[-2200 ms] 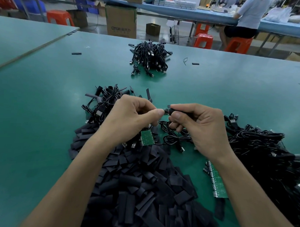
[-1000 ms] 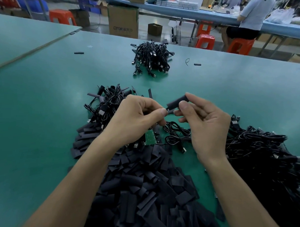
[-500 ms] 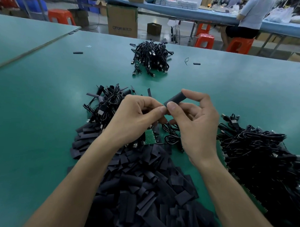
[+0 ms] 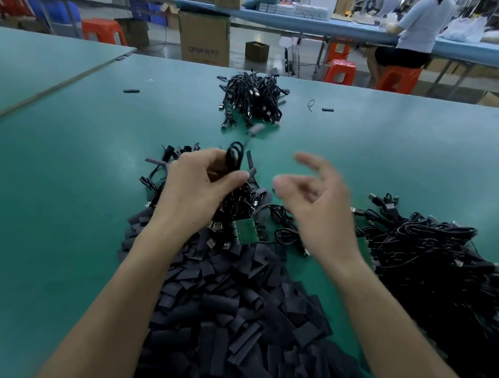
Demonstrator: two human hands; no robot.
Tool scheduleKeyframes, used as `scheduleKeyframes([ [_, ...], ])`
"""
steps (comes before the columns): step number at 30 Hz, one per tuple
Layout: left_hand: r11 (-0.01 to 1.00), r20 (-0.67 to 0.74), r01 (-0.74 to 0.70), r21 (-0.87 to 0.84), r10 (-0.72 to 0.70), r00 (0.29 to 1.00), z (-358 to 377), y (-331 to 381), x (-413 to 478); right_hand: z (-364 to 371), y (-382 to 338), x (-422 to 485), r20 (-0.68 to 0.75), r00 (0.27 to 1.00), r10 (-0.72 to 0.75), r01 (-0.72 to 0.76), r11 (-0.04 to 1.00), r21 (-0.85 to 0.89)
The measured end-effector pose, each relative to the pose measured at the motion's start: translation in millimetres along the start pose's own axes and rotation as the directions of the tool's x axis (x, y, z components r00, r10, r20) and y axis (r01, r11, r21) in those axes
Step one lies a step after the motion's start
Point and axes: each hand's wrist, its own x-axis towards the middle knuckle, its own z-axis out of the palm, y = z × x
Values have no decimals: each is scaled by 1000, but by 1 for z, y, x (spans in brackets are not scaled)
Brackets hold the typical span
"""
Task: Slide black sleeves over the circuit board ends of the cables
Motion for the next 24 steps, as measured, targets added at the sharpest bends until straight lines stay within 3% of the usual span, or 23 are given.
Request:
scheduleKeyframes([
  [2, 999, -124, 39, 19, -36, 992, 1, -4, 2, 5, 9, -7, 304, 952, 24, 74, 949, -305],
  [4, 991, -210, 103, 91, -82, 974, 1, -9, 2, 16, 22, -16, 519, 850, 92, 241, 809, -537],
  [7, 973, -284, 136, 184, -80, 956, 0, -12, 0, 28, 31, -25, 467, 884, 26, 317, 701, -639],
  [10, 968, -303, 102, 229, -28, 953, -1, -11, -3, 28, 36, -26, 432, 900, -59, 333, 732, -594],
  [12, 948, -242, 66, 313, 13, 970, 1, -12, -3, 24, 37, -25, 404, 907, -118, 344, 761, -550],
  [16, 877, -61, 83, 474, -62, 996, 6, -15, -6, 12, 33, -13, 87, 959, -270, 281, 865, -416],
  [19, 856, -34, 42, 515, -29, 999, 11, -16, -6, 2, 27, -1, -74, 990, -120, 108, 982, -153],
  [21, 870, -86, 11, 492, 36, 996, 13, -13, -7, -5, 23, 4, -66, 998, 9, -6, 999, 42],
  [24, 932, -164, -64, 355, 130, 978, 14, -2, -10, -13, 19, 10, -34, 998, 45, -39, 989, 145],
])
